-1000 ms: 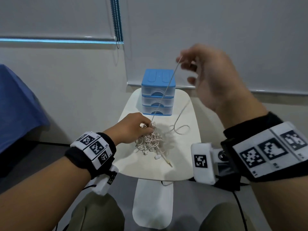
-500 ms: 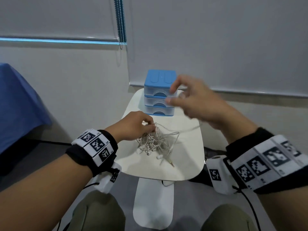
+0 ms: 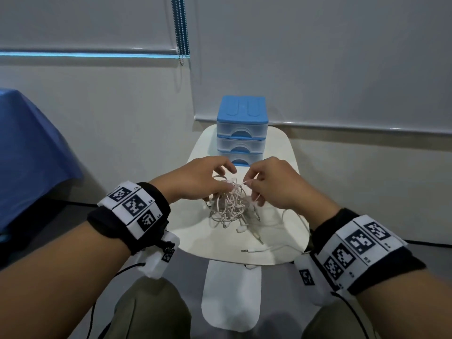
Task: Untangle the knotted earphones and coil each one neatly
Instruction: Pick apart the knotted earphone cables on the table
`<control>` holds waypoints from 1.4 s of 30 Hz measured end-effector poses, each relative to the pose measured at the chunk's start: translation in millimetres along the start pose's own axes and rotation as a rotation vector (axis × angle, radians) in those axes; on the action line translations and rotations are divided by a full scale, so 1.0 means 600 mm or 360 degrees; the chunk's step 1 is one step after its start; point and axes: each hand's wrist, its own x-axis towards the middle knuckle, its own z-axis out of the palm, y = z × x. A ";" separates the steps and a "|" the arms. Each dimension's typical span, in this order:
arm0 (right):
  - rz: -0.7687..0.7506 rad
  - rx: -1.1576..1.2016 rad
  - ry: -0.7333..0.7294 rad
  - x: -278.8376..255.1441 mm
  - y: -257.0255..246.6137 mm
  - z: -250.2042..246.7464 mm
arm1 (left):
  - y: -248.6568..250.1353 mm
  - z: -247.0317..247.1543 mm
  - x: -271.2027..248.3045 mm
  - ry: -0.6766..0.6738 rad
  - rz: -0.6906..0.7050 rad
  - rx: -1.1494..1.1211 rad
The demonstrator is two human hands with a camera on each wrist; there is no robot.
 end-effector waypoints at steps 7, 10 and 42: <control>0.0036 -0.0287 -0.0121 0.003 0.007 -0.017 | -0.012 -0.023 0.001 0.0227 -0.0043 -0.0137; -0.0057 -0.0343 -0.0115 0.005 -0.005 -0.011 | -0.011 -0.032 0.001 0.0206 -0.0010 0.0175; -0.0029 0.0068 -0.0426 0.052 0.031 0.025 | -0.017 0.019 0.026 0.0159 0.0428 0.0398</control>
